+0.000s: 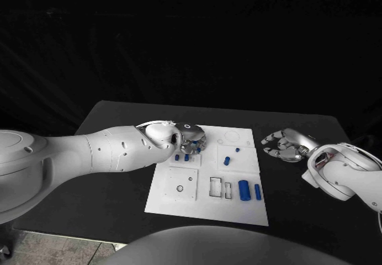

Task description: Assemble the parts on the task board

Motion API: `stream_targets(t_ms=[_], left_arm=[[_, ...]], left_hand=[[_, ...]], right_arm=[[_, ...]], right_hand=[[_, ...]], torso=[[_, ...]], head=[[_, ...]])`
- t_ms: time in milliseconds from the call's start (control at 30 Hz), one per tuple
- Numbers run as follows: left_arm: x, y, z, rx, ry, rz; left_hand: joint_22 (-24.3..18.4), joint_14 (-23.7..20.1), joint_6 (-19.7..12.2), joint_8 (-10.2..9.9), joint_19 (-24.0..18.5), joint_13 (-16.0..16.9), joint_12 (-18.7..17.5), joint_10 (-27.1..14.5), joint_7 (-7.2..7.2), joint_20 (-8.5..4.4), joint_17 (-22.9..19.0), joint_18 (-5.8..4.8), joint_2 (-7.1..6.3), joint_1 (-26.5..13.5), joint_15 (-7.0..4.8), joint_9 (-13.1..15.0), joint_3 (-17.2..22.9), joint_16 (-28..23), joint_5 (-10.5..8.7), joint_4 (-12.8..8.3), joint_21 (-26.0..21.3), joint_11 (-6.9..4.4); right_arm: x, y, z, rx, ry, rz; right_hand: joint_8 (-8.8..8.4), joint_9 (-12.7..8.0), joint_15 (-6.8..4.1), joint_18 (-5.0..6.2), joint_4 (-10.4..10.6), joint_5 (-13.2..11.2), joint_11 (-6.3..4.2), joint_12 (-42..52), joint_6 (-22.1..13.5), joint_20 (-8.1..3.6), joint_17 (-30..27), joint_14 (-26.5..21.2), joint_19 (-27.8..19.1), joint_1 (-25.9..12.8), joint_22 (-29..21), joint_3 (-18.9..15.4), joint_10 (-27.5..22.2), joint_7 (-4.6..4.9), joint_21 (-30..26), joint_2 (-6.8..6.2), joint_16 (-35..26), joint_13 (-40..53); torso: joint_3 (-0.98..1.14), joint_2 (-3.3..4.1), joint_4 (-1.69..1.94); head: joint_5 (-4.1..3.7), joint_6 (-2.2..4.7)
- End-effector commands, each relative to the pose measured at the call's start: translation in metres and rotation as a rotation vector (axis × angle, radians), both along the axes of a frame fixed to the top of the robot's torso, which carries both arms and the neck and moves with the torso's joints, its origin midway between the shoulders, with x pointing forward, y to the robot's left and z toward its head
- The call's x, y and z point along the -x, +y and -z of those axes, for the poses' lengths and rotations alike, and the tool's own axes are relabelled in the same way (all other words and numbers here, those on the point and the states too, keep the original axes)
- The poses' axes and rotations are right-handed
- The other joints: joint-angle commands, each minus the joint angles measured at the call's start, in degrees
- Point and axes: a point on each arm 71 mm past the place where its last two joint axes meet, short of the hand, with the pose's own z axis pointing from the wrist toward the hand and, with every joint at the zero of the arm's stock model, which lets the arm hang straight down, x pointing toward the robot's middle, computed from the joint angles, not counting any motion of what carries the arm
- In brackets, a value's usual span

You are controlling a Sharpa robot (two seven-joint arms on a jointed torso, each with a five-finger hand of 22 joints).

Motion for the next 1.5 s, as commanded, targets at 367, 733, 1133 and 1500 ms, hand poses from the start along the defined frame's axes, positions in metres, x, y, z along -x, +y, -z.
stream_targets(t_ms=[367, 733, 1133, 1500], left_arm=[[0.002, 0.001, 0.001, 0.058, 0.003, -0.004], [0.003, 0.013, -0.005, 0.114, -0.020, -0.026], [0.000, 0.040, -0.027, 0.108, -0.015, -0.076], [0.001, 0.051, -0.023, 0.028, 0.056, -0.095]], left_hand=[[11.49, 0.92, 5.16, 1.87, 2.30, -2.74, -0.68, 5.81, 0.02, -0.86, -0.70, -1.65, 1.73, 0.79, -0.83, -0.27, 2.27, 1.39, 0.66, -1.92, 3.19, -1.12], [11.63, 1.23, 7.26, 0.22, 2.66, -11.43, -9.57, 13.44, 0.95, -1.16, -5.28, -1.80, 0.48, 0.25, -0.52, -2.28, 4.33, -0.34, 0.12, -3.66, 3.76, -0.35], [11.39, 0.40, 7.16, -0.60, 2.09, -13.40, -12.15, 13.25, 1.24, -0.93, -6.92, -1.63, 0.05, 0.08, -0.24, -3.03, 4.48, -1.08, -0.43, -4.02, 2.97, 0.02], [11.03, -1.12, 6.44, -1.65, 1.19, -15.10, -14.39, 12.34, 1.19, -0.71, -9.12, -1.37, -0.06, -0.62, -0.03, -3.85, 4.44, -2.11, -1.71, -3.79, 1.78, 0.15]], right_arm=[[0.000, 0.000, 0.001, 0.003, 0.015, -0.006], [0.000, 0.000, 0.002, 0.003, 0.014, -0.005], [-0.001, 0.000, 0.003, 0.008, 0.028, -0.004], [-0.001, 0.000, 0.004, 0.013, 0.041, -0.008]], right_hand=[[0.05, -0.07, 0.27, 1.12, -0.01, 0.32, 0.49, 0.22, 0.38, 0.18, 15.07, 6.06, -0.30, 0.13, 10.72, 0.43, 6.02, -0.15, -0.15, -0.35, 0.19, 15.09], [0.06, -0.09, 0.27, 1.13, -0.04, 0.38, 0.49, 0.22, 0.39, 0.18, 15.07, 6.06, -0.33, 0.18, 10.71, 0.55, 6.02, -0.14, -0.21, -0.29, 0.19, 15.09], [0.06, -0.10, 0.27, 1.15, -0.06, 0.40, 0.50, 0.22, 0.40, 0.18, 15.07, 6.06, -0.37, 0.19, 10.68, 0.61, 6.02, -0.13, -0.28, -0.28, 0.19, 15.09], [0.09, -0.10, 0.28, 1.17, -0.07, 0.41, 0.51, 0.22, 0.45, 0.19, 15.07, 6.06, -0.42, 0.19, 10.66, 0.69, 6.02, -0.13, -0.36, -0.24, 0.19, 15.09]], torso=[[0.00, -0.02, 0.02], [0.03, -0.07, 0.09], [0.05, -0.07, 0.17], [-0.06, 0.06, 0.14]], head=[[-0.22, 0.01], [-0.32, 0.01], [-0.05, 0.01], [0.23, 0.01]])
